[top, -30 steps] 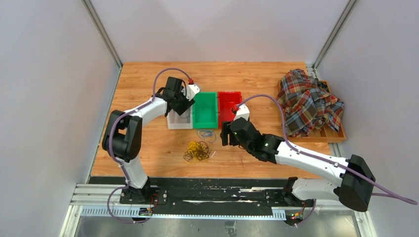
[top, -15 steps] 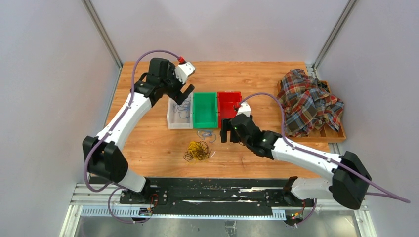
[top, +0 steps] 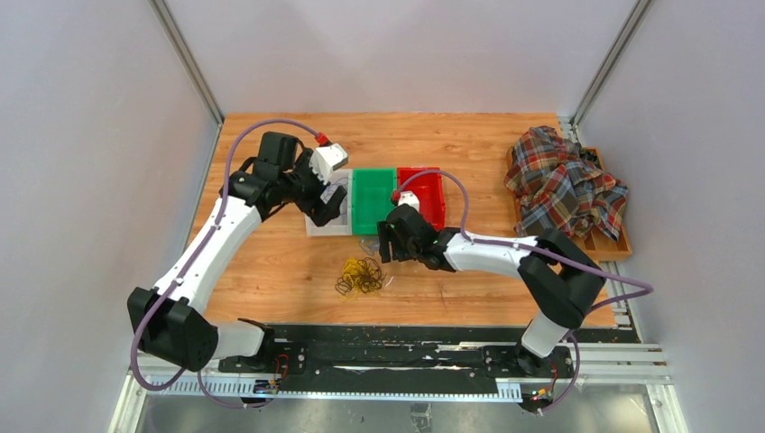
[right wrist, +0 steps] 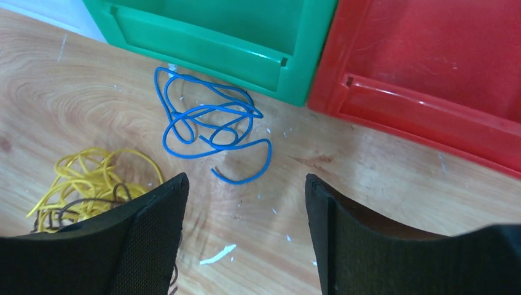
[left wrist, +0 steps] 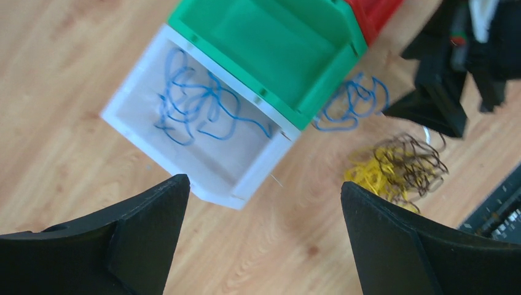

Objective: Untangle the cables

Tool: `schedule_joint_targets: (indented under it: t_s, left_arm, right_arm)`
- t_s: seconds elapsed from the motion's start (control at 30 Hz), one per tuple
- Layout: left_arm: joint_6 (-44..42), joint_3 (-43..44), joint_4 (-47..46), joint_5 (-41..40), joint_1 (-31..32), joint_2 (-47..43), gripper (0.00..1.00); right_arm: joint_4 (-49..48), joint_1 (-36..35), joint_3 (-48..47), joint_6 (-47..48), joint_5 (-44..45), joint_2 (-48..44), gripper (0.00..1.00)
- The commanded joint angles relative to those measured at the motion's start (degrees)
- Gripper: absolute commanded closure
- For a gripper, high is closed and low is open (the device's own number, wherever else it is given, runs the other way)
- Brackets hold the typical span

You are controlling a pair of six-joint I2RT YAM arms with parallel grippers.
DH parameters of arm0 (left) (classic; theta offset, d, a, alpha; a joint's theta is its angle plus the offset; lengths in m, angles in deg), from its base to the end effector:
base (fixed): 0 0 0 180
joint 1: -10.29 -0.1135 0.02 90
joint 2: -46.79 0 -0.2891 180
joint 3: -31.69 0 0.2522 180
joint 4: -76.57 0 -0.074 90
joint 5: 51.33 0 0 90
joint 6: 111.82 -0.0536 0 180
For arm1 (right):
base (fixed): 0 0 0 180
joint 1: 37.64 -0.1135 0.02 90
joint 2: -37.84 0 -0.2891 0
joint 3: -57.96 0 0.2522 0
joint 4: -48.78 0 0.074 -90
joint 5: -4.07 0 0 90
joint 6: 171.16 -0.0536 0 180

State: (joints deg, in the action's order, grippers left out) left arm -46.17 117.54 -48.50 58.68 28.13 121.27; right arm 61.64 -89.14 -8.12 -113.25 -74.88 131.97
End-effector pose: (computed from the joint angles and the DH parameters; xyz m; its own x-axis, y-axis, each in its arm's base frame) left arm 0.2609 -0.1032 0.3561 -0.3816 0.5298 -0.7574 0.7478 0.6586 0.0840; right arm 0.2316 0.2746 0.2003 -0.7055 -0.0494 -0.7070 -0.3578 0.8859 0.2951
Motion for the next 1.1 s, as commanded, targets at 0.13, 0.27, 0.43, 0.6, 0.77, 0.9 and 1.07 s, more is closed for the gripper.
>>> schedule_joint_targets:
  t_s: [0.13, 0.27, 0.43, 0.6, 0.77, 0.9, 1.07]
  left_arm:
    - [-3.11, -3.00, 5.46, 8.02, -0.27, -3.83, 0.00]
    - [-4.17, -2.98, 6.17, 8.25, -0.27, -4.71, 0.05]
    - [-7.51, -2.04, 9.30, 11.89, -0.27, -5.09, 0.06]
    - [-8.78, -0.77, 11.29, 14.99, -0.18, -4.48, 0.08]
    - [-9.29, -0.30, 11.44, 16.65, -0.20, -4.38, 0.12]
    - [-9.39, 0.35, 11.37, 17.75, -0.02, -4.43, 0.13]
    - [-8.69, 3.25, 11.31, 19.10, 0.56, -4.49, 0.10]
  right_arm:
    - [-7.20, 3.37, -1.92, 3.43, -5.42, 6.08, 0.46]
    - [-9.98, 3.36, -1.64, 4.06, -10.02, 8.30, 0.57]
    - [-13.14, 3.47, 1.57, 3.08, -11.43, 6.03, 0.83]
    - [-13.74, 4.37, 3.57, 3.01, -14.70, -2.44, 0.99]
    - [-10.86, 4.38, 2.63, 5.44, -17.20, -10.85, 1.00]
    - [-9.86, 4.41, 2.69, 5.77, -18.51, -15.59, 1.00]
    - [-9.05, 4.42, -0.12, 6.63, -22.72, -19.29, 0.99]
